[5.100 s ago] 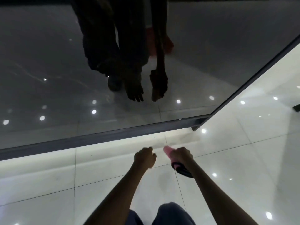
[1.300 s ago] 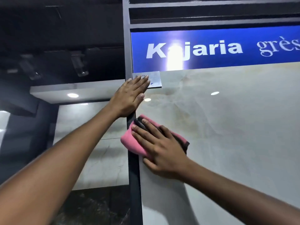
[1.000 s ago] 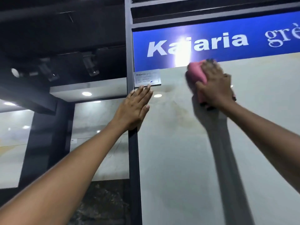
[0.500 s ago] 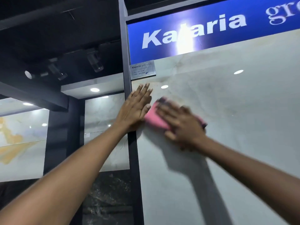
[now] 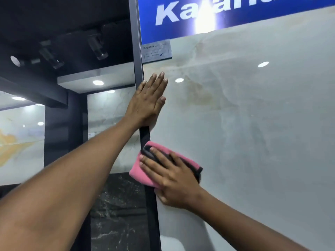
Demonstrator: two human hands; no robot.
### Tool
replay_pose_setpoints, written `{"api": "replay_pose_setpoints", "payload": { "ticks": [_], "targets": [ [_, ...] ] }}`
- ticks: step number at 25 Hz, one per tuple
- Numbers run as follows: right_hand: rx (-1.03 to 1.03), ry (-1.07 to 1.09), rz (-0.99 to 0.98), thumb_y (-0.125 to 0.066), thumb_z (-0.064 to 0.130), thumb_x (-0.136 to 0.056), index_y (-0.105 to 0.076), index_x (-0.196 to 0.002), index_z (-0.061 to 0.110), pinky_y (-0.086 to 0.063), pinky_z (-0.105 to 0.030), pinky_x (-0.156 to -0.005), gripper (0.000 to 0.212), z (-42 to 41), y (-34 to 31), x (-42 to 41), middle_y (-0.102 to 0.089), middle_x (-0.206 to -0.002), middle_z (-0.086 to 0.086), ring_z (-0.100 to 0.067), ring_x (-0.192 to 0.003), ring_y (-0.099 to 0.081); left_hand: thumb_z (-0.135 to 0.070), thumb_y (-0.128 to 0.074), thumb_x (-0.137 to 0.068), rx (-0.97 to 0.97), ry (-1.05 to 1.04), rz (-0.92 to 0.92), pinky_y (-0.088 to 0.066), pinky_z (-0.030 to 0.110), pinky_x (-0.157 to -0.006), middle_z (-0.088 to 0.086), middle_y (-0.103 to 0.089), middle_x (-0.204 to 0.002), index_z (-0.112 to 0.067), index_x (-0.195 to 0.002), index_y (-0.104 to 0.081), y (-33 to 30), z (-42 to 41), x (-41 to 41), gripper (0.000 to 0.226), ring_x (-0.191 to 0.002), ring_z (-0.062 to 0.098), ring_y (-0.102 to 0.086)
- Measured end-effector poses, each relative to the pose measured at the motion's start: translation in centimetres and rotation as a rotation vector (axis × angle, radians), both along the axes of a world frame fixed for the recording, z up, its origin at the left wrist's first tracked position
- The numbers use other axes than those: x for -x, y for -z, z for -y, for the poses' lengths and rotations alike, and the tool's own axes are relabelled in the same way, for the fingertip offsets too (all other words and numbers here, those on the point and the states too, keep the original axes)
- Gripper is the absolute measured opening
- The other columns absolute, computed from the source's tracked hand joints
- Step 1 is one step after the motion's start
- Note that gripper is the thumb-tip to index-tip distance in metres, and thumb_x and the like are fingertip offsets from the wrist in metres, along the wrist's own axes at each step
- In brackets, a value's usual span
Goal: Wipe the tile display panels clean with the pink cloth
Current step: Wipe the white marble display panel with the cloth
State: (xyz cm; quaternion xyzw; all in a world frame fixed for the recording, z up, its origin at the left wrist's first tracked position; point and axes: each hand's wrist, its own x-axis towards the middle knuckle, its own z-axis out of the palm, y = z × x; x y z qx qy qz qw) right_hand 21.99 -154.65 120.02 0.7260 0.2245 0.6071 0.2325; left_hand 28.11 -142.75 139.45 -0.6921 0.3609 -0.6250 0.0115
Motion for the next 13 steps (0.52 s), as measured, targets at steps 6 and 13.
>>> {"api": "replay_pose_setpoints", "payload": {
  "ticks": [6, 13],
  "targets": [
    [-0.344, -0.039, 0.122, -0.046, 0.037, -0.072, -0.048, -0.141, 0.008, -0.037, -0.046, -0.105, 0.075, 11.3, -9.0, 3.7, -0.045, -0.148, -0.015, -0.031, -0.138, -0.040, -0.037, -0.026, -0.098, 0.053, 0.151, 0.008, -0.012, 0.035, -0.117, 0.006, -0.019, -0.160, -0.011, -0.152, -0.026, 6.5, 1.2, 0.3, 0.060, -0.148, 0.022, -0.016],
    [-0.688, -0.047, 0.254, -0.046, 0.034, -0.073, -0.043, -0.147, 0.014, -0.027, -0.041, -0.108, 0.076, 10.8, -7.6, 4.3, -0.036, -0.154, -0.008, -0.027, -0.145, -0.027, -0.036, -0.028, -0.098, 0.058, 0.045, 0.082, -0.012, 0.036, -0.116, 0.007, -0.026, -0.159, -0.012, -0.151, -0.031, 7.5, 1.6, -0.6, 0.058, -0.146, 0.025, -0.023]
  ]
}}
